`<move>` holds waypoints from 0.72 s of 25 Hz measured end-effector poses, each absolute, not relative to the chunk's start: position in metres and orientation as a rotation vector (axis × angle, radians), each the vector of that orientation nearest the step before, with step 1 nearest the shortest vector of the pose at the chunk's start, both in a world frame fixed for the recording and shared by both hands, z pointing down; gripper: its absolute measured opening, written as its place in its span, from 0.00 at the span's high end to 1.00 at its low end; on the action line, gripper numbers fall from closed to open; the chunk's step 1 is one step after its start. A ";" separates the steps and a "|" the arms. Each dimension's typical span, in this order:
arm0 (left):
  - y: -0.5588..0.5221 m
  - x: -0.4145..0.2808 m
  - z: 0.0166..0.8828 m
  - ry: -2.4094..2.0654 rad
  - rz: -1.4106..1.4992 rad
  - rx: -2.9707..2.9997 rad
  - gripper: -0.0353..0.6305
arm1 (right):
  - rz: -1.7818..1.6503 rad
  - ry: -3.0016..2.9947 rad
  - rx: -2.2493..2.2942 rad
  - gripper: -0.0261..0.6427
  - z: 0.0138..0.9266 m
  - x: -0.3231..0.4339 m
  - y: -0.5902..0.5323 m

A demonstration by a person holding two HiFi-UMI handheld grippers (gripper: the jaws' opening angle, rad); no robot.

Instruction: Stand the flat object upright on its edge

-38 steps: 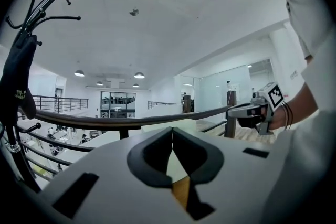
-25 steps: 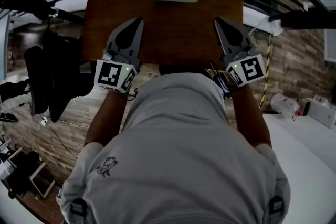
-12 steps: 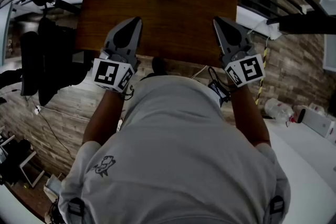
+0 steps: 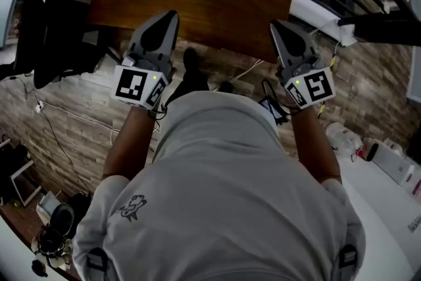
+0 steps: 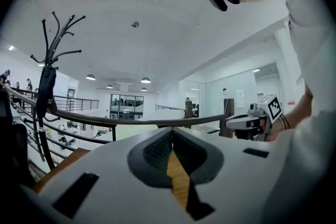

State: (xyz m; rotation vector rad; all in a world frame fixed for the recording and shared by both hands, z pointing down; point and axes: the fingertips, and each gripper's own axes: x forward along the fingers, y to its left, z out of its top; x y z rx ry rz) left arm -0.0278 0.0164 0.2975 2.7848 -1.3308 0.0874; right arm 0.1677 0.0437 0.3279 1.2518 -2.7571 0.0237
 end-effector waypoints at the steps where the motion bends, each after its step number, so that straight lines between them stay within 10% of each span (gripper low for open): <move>1: 0.027 -0.028 0.297 -1.349 0.090 2.779 0.93 | 0.027 -2.766 1.237 0.91 0.329 0.169 0.052; 18: 0.128 -0.068 0.289 -1.339 0.101 2.788 0.93 | -0.003 -2.795 1.257 0.91 0.312 0.129 0.142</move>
